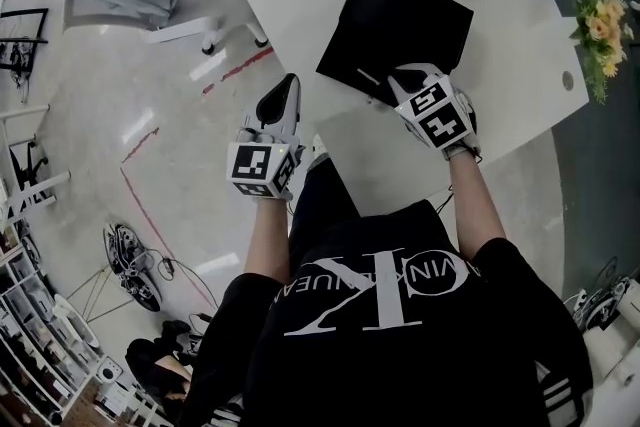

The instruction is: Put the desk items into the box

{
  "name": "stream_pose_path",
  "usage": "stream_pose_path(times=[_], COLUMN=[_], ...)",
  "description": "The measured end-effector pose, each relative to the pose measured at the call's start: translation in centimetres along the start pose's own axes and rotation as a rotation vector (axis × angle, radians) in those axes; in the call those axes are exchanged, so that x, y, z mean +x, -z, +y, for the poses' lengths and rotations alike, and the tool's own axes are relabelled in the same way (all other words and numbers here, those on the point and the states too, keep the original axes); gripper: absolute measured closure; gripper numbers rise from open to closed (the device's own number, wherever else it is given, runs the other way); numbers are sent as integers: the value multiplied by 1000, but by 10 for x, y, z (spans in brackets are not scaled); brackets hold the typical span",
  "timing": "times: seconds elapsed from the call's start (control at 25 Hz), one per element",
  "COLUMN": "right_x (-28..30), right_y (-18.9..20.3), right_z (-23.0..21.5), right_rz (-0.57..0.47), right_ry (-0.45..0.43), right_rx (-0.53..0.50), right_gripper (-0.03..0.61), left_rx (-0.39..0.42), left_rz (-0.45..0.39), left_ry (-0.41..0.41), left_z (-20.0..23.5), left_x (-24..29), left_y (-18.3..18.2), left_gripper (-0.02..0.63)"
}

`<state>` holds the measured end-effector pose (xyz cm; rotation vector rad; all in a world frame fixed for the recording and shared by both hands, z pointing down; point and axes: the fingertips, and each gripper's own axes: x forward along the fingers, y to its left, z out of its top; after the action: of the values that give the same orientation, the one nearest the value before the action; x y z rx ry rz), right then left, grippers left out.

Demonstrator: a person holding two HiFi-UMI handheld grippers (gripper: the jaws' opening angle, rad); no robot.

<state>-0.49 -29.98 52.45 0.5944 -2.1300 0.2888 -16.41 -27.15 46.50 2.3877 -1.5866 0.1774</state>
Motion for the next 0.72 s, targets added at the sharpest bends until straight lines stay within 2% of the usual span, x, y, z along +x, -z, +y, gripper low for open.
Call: stream_pose_path(times=[0.44,0.72], right_x=[-49,-83], right_y=[10,12], right_z=[-31,-48], right_rz=[-169,-299], right_ry=[121,208], right_rx=[168,239], right_gripper=[561,563], left_rx=[16,38], left_rz=[-12,-34], left_ry=[31,50], left_z=[-12,-22], left_x=[14,20], left_y=[-15,-29], left_gripper=[603,603])
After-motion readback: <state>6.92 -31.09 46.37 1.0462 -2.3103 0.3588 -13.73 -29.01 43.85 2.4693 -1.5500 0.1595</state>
